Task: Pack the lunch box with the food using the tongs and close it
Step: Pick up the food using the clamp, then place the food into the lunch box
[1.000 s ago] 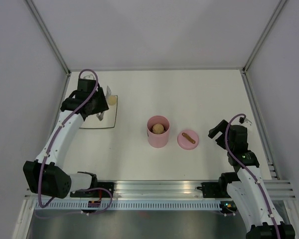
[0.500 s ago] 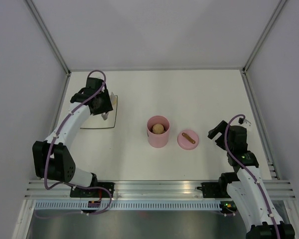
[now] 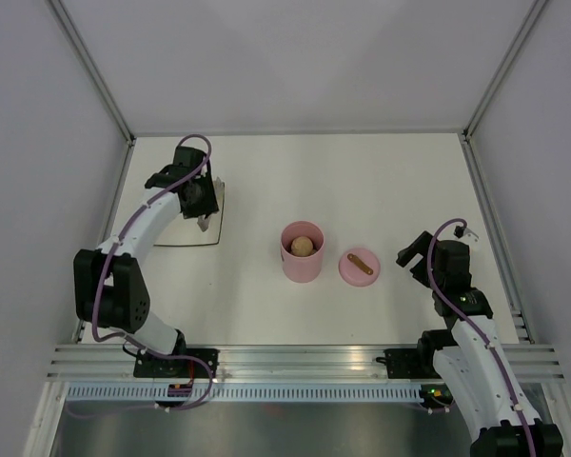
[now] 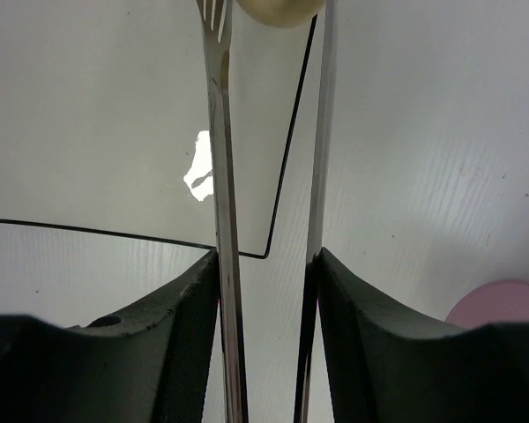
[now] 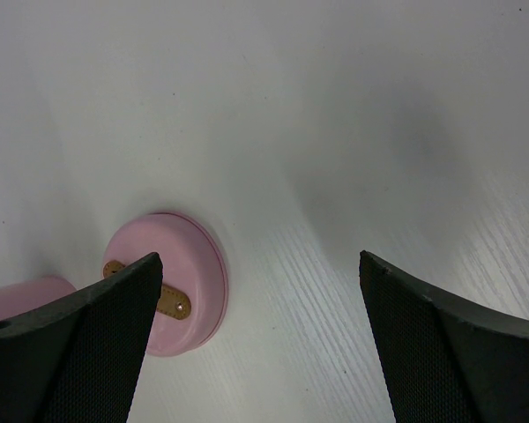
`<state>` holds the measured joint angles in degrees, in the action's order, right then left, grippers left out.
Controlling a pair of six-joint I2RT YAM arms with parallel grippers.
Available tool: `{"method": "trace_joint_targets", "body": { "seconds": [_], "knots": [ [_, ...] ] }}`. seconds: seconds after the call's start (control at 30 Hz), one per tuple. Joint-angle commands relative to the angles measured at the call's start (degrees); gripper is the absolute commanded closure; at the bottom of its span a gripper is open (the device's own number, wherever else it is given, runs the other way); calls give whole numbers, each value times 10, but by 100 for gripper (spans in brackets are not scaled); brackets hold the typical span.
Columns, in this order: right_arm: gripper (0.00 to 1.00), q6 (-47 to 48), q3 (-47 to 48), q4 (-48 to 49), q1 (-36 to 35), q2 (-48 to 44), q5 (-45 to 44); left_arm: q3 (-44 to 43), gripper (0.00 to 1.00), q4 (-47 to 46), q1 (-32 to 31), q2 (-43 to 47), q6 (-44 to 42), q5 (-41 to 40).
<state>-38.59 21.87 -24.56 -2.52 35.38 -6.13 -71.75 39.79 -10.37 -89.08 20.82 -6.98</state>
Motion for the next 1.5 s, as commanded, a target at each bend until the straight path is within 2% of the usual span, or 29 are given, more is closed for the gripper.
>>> {"method": "trace_joint_targets", "body": {
  "seconds": [0.0, 0.23, 0.27, 0.4, 0.5, 0.63, 0.7, 0.93, 1.1, 1.47],
  "knots": [
    [2, -3, 0, 13, -2, 2, -12, -25, 49, -23, -5, -13, -22, 8],
    [2, -2, 5, 14, -2, 14, -17, -24, 66, -23, -6, -5, -31, -7],
    [2, -2, 9, 14, -2, 15, -18, -23, 71, -16, -5, 33, -34, -11],
    [2, -3, 15, 8, -2, 15, -25, -37, 73, 16, -13, 97, -38, -1],
    [2, -12, 19, 5, -2, 18, -37, -67, 73, 65, -60, 163, -42, 21],
    [2, -32, 23, 7, -2, 27, -39, -129, 73, 145, -218, 212, -18, -8],
    [2, -40, 25, 3, -2, 26, -42, -144, 73, 175, -258, 232, -4, -4],
    [2, -41, 34, -40, -2, -8, -71, -129, 74, 209, -408, 291, 41, 35],
    [2, -49, 37, -74, -2, -43, -76, -98, 74, 230, -458, 303, 48, 18],
    [2, -50, 35, -88, -2, -59, -66, -58, 72, 216, -464, 288, 41, -9]
  ]
}}
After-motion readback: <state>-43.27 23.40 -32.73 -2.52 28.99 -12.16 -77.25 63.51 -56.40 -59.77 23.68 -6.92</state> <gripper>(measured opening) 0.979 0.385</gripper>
